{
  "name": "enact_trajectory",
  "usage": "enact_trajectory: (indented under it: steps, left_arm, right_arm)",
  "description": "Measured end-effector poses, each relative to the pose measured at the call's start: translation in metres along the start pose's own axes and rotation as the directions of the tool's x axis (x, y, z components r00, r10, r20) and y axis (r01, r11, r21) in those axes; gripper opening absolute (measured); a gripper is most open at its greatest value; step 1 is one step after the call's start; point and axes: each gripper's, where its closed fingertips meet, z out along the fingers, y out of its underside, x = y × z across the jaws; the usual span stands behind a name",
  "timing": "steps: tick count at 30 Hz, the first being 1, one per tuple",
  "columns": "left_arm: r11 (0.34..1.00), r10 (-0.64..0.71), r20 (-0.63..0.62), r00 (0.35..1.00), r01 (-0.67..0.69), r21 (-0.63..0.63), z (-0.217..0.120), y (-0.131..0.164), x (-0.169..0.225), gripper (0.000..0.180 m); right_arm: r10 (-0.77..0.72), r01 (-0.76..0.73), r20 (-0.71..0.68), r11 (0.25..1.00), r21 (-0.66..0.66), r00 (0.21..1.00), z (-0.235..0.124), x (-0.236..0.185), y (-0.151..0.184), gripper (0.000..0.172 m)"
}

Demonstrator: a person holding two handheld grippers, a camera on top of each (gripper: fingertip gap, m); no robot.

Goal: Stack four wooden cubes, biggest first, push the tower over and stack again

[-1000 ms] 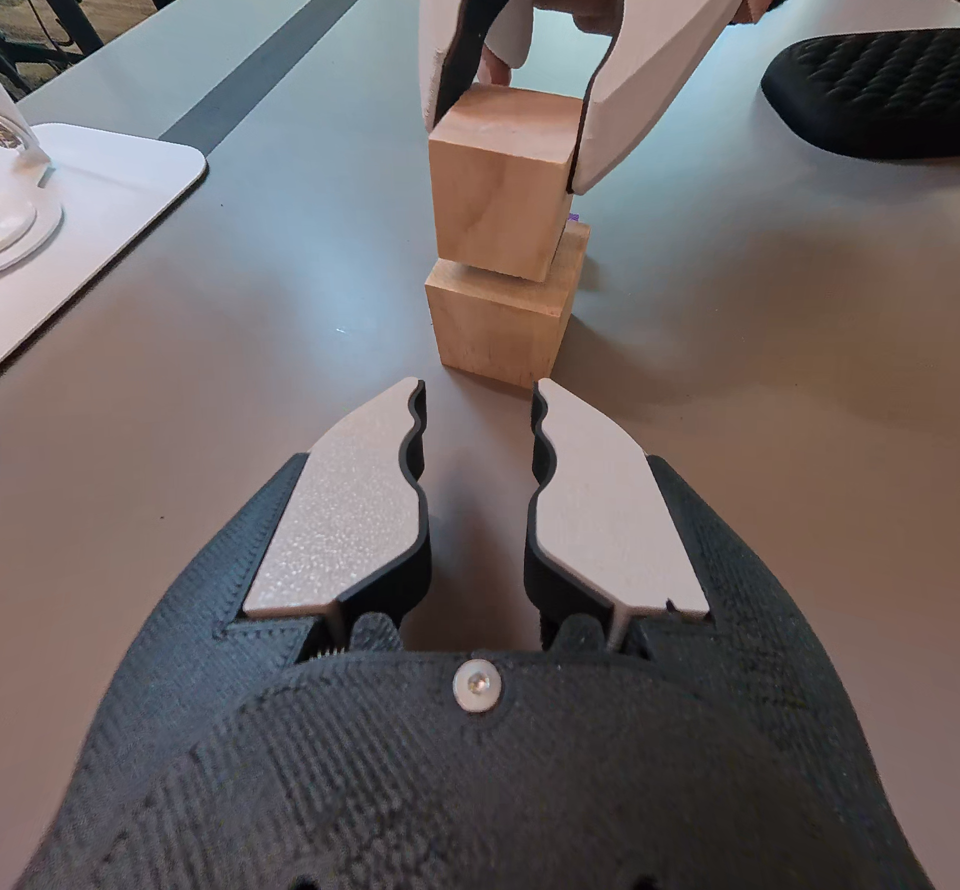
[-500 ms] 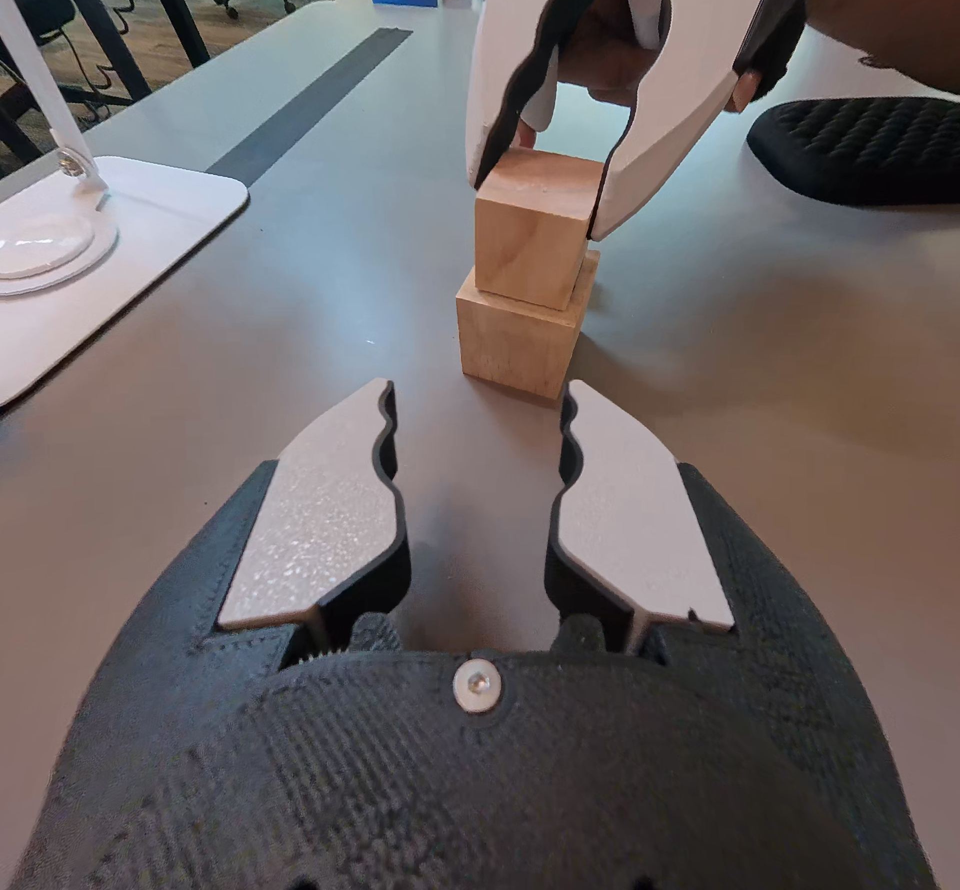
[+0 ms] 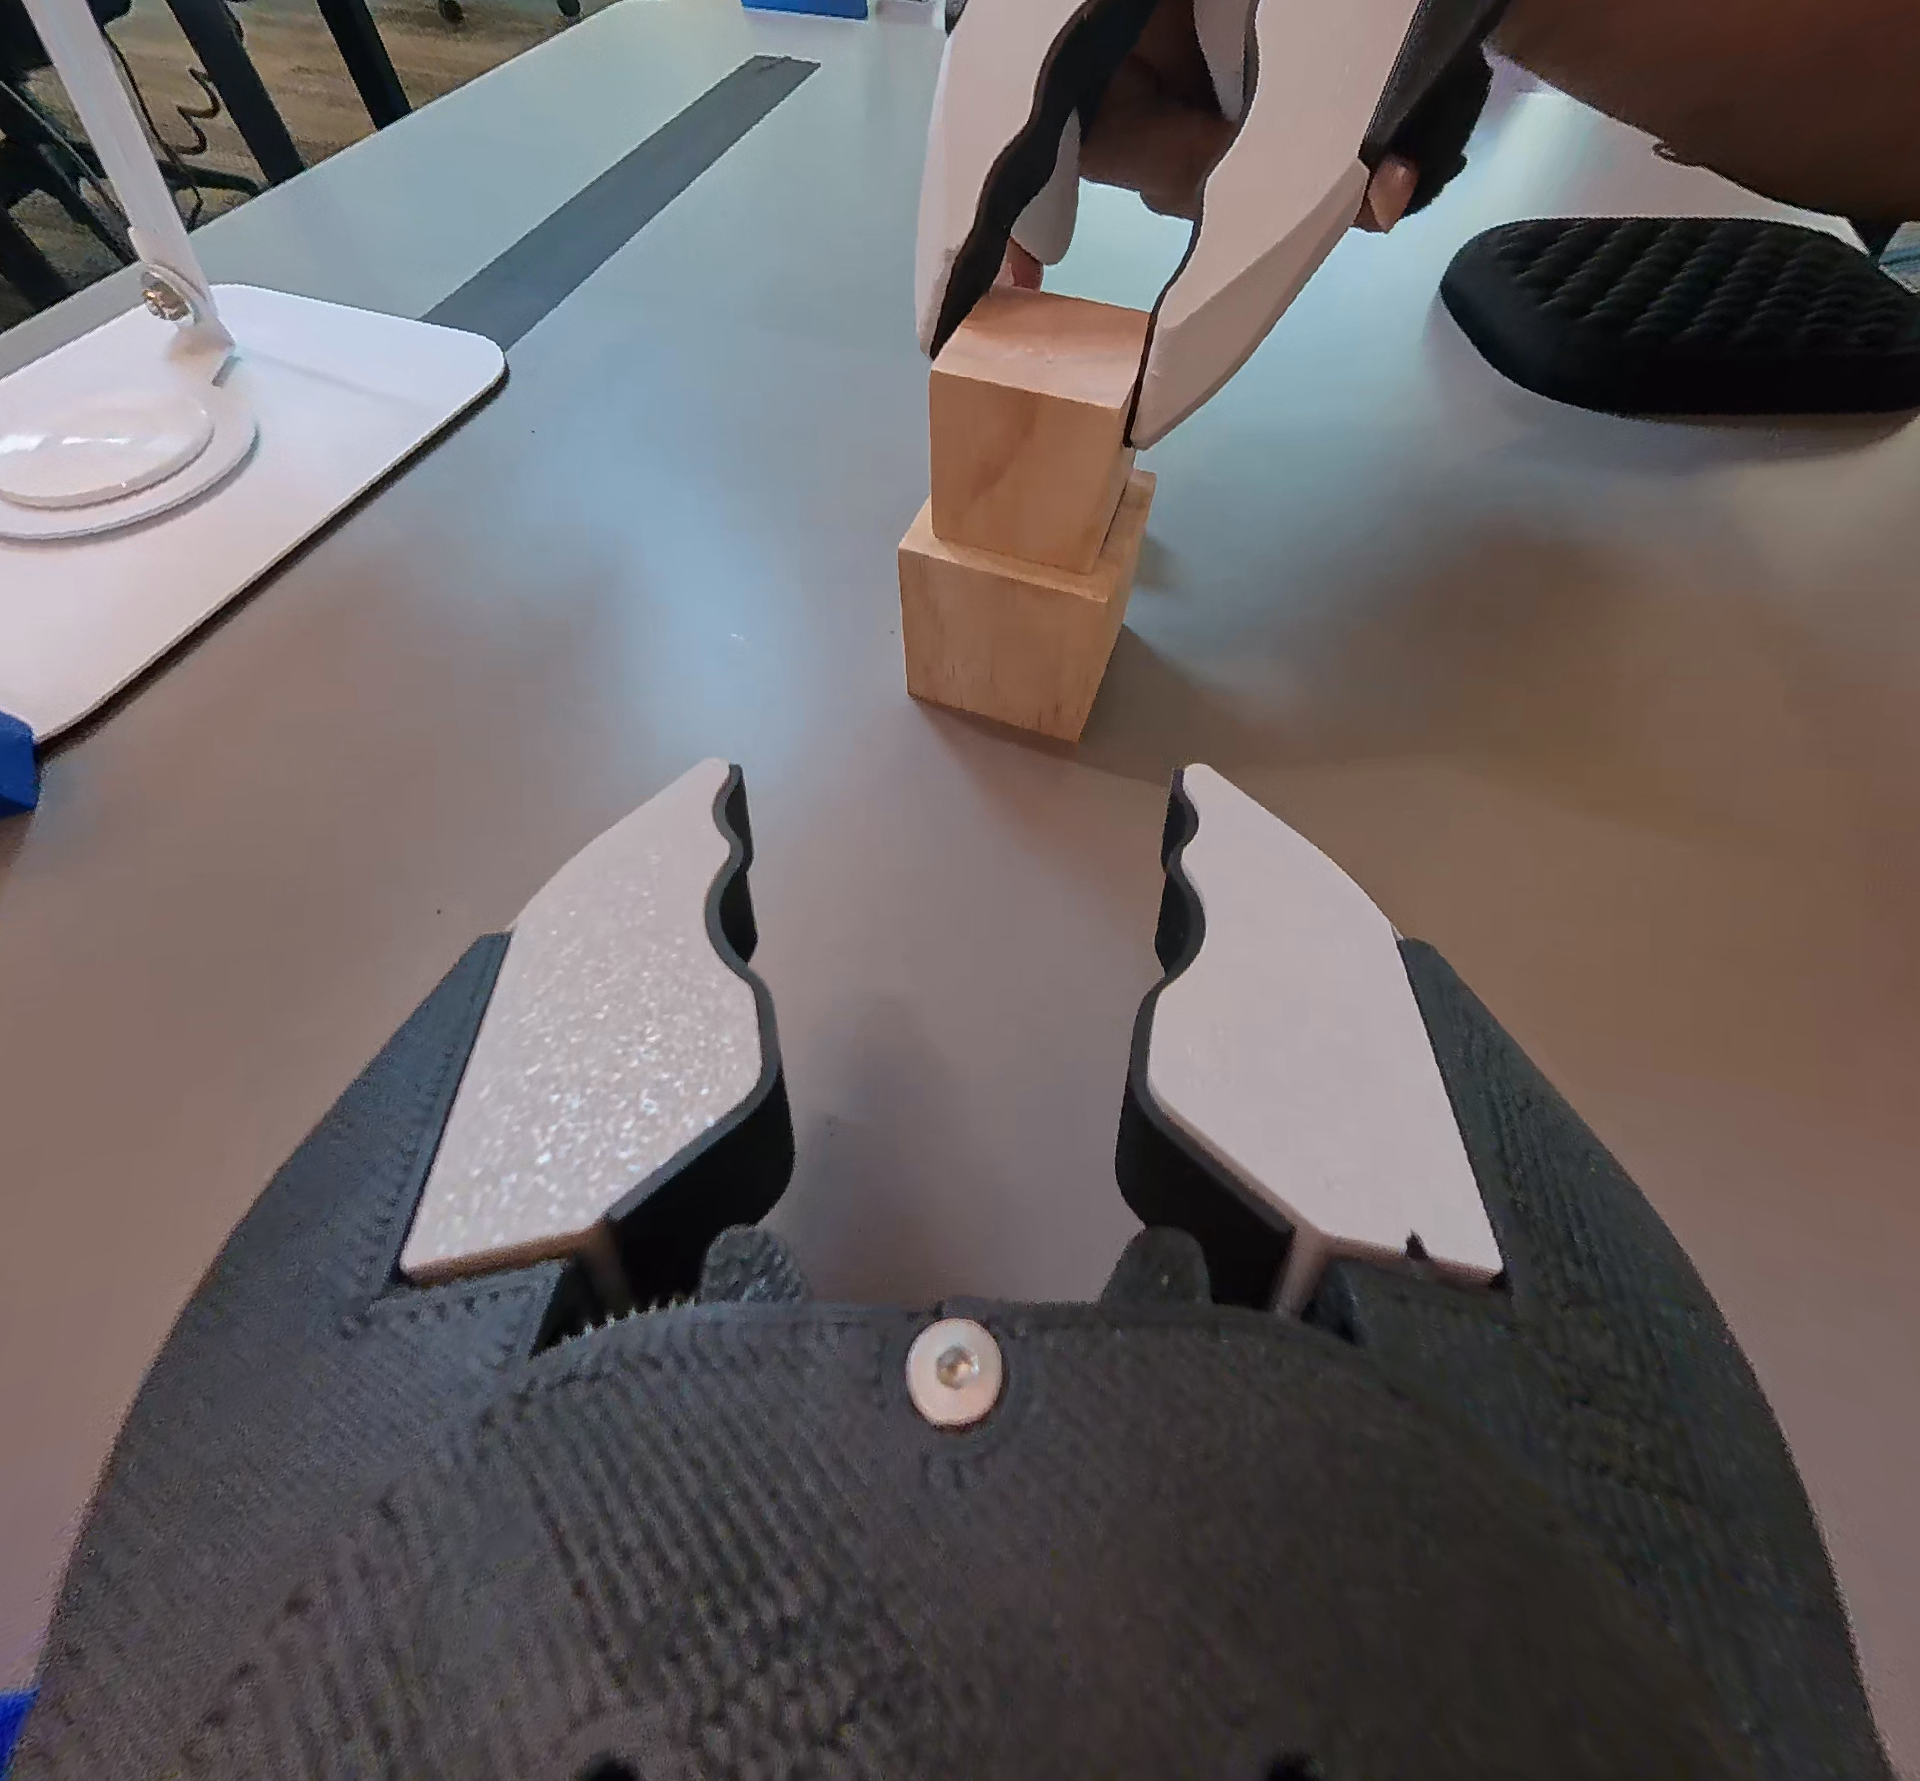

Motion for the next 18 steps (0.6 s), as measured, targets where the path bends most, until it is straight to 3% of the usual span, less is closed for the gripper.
enact_trajectory:
  steps: [18]
  left_arm:
    - [1.000,-0.009,0.029,1.000,0.009,-0.016,-0.0025,0.0091,-0.0030,0.073]
  right_arm:
    - [-0.021,0.021,-0.038,1.000,0.002,0.999,0.0005,0.0004,-0.0001,0.046]
